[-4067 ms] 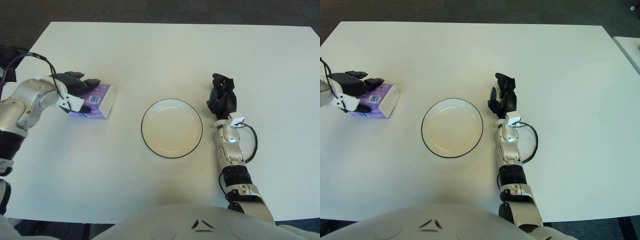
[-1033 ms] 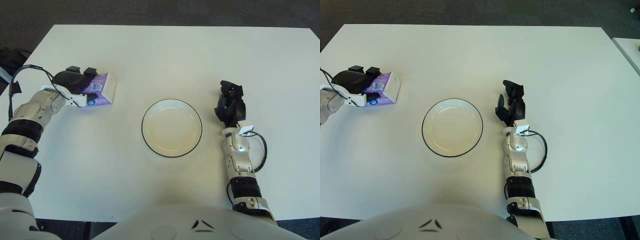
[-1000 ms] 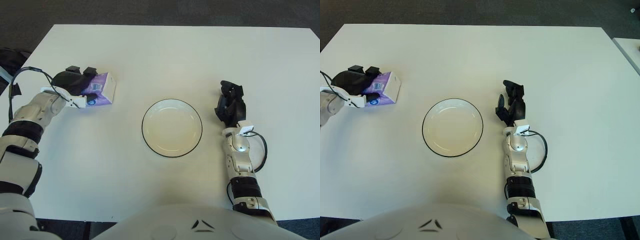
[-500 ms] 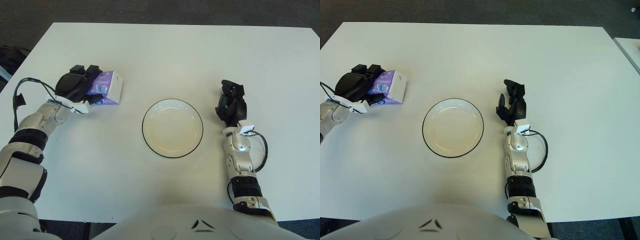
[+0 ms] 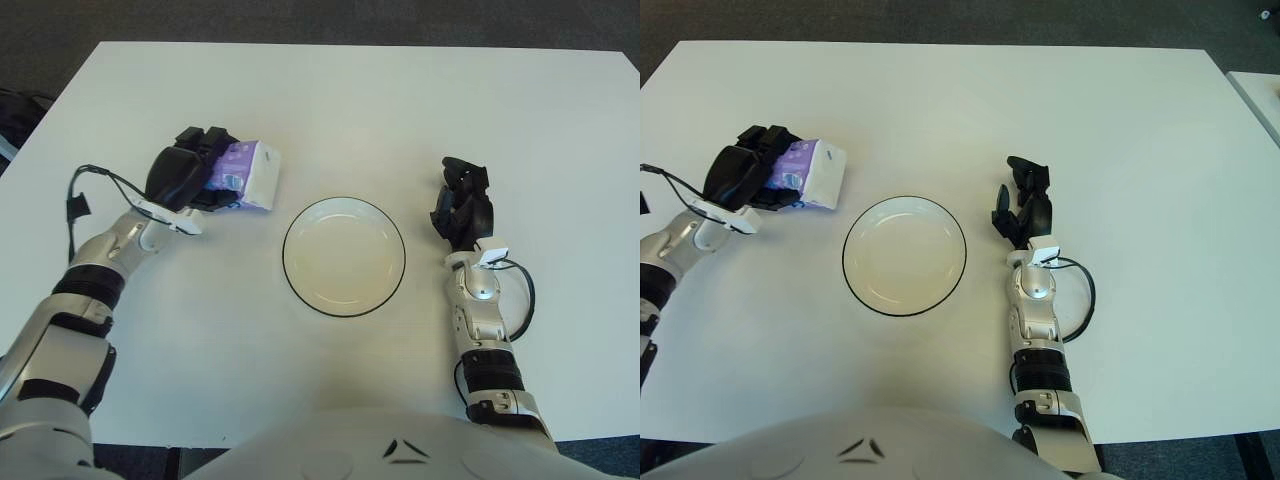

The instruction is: Put the tissue paper into the plate.

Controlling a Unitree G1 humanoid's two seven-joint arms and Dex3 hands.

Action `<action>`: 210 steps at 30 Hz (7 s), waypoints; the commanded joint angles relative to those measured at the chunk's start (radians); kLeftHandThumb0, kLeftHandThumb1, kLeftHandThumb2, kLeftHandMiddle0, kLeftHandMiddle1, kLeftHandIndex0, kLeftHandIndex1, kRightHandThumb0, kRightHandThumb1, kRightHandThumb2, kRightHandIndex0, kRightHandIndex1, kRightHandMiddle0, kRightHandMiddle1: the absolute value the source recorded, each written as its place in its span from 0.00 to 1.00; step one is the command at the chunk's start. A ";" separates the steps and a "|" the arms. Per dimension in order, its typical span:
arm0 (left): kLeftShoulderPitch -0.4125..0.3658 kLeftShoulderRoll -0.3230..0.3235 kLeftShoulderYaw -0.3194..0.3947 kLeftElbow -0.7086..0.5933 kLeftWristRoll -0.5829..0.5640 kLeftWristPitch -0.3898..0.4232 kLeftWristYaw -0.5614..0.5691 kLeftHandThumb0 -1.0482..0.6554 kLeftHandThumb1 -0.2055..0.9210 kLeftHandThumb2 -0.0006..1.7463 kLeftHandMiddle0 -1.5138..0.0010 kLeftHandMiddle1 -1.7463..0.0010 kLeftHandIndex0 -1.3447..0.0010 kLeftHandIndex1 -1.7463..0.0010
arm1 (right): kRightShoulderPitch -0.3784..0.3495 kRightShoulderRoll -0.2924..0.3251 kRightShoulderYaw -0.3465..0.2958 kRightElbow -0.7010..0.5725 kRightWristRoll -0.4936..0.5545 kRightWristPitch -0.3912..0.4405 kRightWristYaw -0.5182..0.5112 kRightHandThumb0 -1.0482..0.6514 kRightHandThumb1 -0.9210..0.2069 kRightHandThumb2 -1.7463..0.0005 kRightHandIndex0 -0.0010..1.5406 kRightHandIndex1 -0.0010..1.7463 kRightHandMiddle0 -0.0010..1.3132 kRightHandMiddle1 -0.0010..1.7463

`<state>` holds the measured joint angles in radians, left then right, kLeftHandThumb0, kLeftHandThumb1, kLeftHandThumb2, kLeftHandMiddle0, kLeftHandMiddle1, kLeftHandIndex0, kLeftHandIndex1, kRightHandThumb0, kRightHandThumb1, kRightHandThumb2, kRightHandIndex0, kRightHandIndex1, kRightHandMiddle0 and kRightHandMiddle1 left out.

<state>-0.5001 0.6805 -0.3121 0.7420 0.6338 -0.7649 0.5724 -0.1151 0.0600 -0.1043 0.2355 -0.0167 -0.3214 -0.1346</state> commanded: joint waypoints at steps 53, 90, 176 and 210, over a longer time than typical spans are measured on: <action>-0.335 0.029 0.055 -0.063 0.044 0.075 -0.371 0.35 0.55 0.69 0.26 0.00 0.60 0.00 | 0.074 0.022 -0.006 0.168 0.019 0.068 0.004 0.31 0.01 0.60 0.17 0.31 0.00 0.65; -0.203 -0.034 0.066 -0.453 -0.056 -0.079 -0.636 0.33 0.46 0.75 0.18 0.00 0.54 0.00 | 0.049 0.035 -0.014 0.211 0.023 0.048 -0.011 0.32 0.01 0.60 0.16 0.30 0.00 0.65; -0.074 -0.115 0.001 -0.607 -0.163 -0.207 -0.887 0.34 0.47 0.75 0.20 0.00 0.55 0.00 | 0.016 0.019 -0.024 0.284 0.015 0.005 -0.011 0.29 0.00 0.60 0.16 0.30 0.00 0.64; -0.034 -0.076 0.002 -0.658 -0.037 -0.080 -0.966 0.17 1.00 0.41 0.97 0.78 0.99 0.56 | 0.017 0.026 -0.017 0.269 -0.011 0.008 -0.051 0.33 0.05 0.58 0.16 0.33 0.04 0.68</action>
<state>-0.5404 0.5832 -0.2982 0.1084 0.5792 -0.8534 -0.3718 -0.2213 0.0644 -0.1234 0.3838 -0.0228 -0.4012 -0.1693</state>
